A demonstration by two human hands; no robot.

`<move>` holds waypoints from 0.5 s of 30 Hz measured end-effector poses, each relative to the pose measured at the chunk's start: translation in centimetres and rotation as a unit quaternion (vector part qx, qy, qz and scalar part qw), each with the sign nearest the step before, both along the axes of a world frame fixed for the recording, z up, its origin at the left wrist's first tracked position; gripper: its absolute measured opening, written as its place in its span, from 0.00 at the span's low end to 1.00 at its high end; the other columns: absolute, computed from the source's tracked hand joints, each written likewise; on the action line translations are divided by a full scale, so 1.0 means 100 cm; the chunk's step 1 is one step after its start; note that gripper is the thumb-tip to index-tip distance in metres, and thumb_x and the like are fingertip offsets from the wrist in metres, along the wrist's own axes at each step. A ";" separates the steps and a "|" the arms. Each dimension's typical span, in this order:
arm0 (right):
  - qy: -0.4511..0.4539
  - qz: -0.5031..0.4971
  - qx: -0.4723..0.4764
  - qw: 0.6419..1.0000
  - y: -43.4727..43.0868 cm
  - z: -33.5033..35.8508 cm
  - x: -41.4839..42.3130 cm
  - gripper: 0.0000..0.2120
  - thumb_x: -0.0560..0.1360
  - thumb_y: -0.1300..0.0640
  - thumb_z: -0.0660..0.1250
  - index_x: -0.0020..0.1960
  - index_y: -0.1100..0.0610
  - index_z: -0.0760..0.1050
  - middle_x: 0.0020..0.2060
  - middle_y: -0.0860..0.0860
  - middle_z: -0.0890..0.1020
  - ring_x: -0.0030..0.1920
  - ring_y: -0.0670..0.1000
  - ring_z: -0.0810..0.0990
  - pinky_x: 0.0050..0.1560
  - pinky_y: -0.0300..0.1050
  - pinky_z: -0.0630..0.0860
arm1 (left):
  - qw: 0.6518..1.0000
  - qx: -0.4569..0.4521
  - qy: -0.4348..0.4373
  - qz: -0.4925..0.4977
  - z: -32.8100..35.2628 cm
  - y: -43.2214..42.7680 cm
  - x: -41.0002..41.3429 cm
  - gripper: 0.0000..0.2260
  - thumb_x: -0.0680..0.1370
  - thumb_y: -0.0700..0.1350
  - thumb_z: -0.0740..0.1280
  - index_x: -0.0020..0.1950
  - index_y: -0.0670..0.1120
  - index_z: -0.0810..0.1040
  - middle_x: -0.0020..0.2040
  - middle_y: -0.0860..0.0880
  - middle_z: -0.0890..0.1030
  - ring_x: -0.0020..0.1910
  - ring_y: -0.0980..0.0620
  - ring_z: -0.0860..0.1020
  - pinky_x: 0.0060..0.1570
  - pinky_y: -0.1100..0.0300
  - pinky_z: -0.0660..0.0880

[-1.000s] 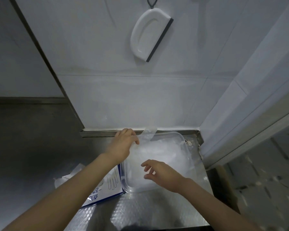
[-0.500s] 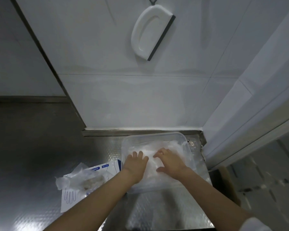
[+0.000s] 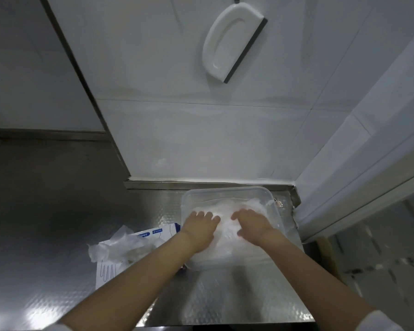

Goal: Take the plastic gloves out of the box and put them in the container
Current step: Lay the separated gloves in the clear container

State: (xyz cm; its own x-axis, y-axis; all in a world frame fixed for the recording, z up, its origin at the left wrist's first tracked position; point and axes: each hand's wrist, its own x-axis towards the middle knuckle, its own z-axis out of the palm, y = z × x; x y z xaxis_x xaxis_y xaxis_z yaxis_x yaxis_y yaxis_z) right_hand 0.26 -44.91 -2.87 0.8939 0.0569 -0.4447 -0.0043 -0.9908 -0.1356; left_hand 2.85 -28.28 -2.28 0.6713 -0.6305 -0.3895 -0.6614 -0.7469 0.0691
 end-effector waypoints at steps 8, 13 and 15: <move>-0.195 0.029 0.225 0.954 0.103 0.051 -0.036 0.15 0.80 0.60 0.58 0.66 0.54 0.69 0.61 0.49 0.74 0.58 0.48 0.75 0.57 0.39 0.71 | 0.962 -0.184 -0.101 0.174 0.020 0.116 -0.025 0.18 0.75 0.41 0.65 0.65 0.47 0.71 0.63 0.49 0.72 0.62 0.48 0.70 0.61 0.56 0.63; -0.124 0.108 0.206 0.965 0.173 0.023 -0.036 0.27 0.76 0.68 0.60 0.73 0.57 0.59 0.70 0.55 0.64 0.68 0.55 0.66 0.64 0.48 0.67 | 0.950 -0.052 -0.068 0.302 -0.004 0.175 -0.026 0.35 0.74 0.58 0.68 0.75 0.46 0.58 0.71 0.45 0.66 0.68 0.43 0.66 0.64 0.49 0.62; -0.098 0.099 0.177 0.974 0.190 0.009 -0.032 0.32 0.75 0.70 0.61 0.75 0.60 0.53 0.73 0.57 0.60 0.72 0.56 0.60 0.71 0.47 0.60 | 0.946 -0.053 -0.015 0.320 -0.012 0.187 -0.026 0.33 0.77 0.55 0.65 0.76 0.49 0.53 0.73 0.48 0.64 0.70 0.45 0.65 0.65 0.51 0.63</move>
